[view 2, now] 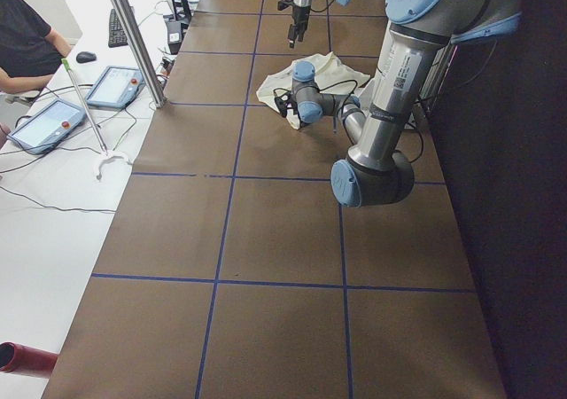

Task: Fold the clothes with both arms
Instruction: 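Reposition the right gripper to the collar while the left gripper grasps the far corner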

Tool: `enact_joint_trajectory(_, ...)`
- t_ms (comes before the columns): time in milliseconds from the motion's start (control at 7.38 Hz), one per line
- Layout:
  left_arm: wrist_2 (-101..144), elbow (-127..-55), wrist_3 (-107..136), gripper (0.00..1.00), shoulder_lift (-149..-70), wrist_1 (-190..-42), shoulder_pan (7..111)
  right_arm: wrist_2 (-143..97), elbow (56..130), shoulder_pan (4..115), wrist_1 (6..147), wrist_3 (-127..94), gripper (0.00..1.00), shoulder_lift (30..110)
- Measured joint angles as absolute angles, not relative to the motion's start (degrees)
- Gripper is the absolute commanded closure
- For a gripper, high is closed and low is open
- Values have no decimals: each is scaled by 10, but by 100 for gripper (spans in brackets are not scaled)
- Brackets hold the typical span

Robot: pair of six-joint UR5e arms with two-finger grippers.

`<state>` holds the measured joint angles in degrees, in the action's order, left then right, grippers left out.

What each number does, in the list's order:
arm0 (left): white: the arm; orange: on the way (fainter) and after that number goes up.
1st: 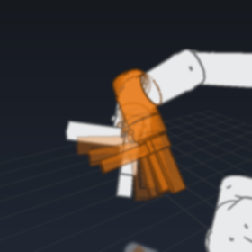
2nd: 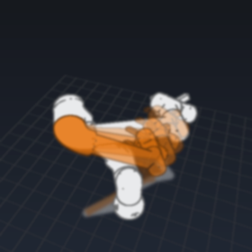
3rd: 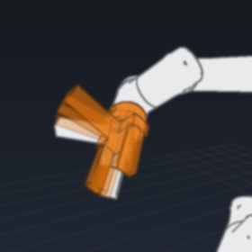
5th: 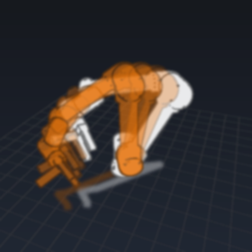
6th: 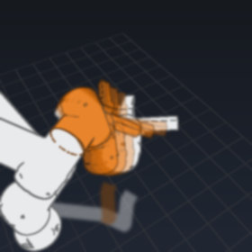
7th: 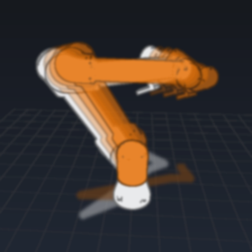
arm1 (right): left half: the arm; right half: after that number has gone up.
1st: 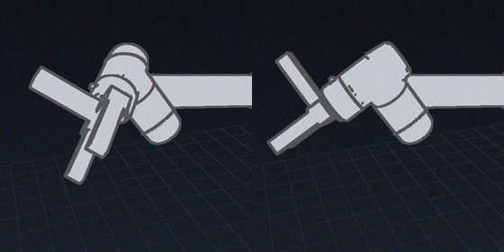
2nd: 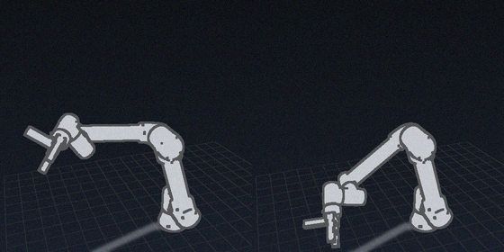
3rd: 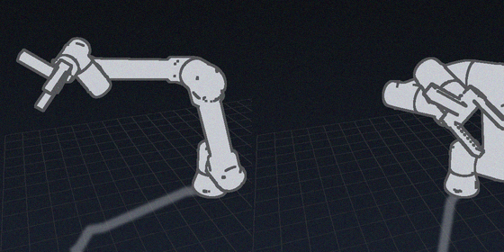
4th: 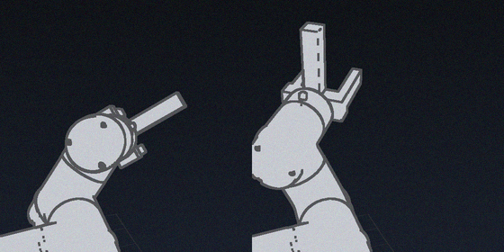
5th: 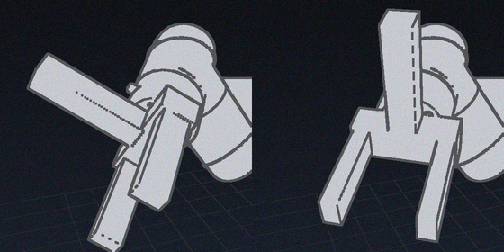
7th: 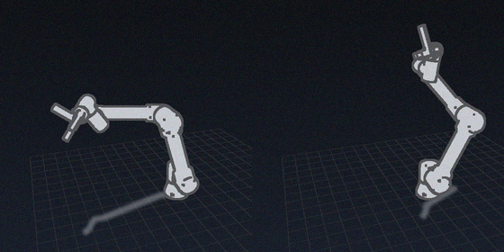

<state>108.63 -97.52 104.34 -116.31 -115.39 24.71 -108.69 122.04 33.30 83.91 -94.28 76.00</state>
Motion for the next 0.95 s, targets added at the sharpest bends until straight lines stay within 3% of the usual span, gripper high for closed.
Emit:
enact_joint_trajectory(271,1082,-973,1043,70,-1161,-1146,239,-1087,1220,333,839,-944,0,753)
enact_joint_trajectory(407,1081,-973,1043,98,-1158,-1145,238,-1087,1221,333,839,-945,0,751)
enact_joint_trajectory(949,1057,-989,1036,100,-1158,-1099,249,-1087,1221,334,841,-948,0,751)
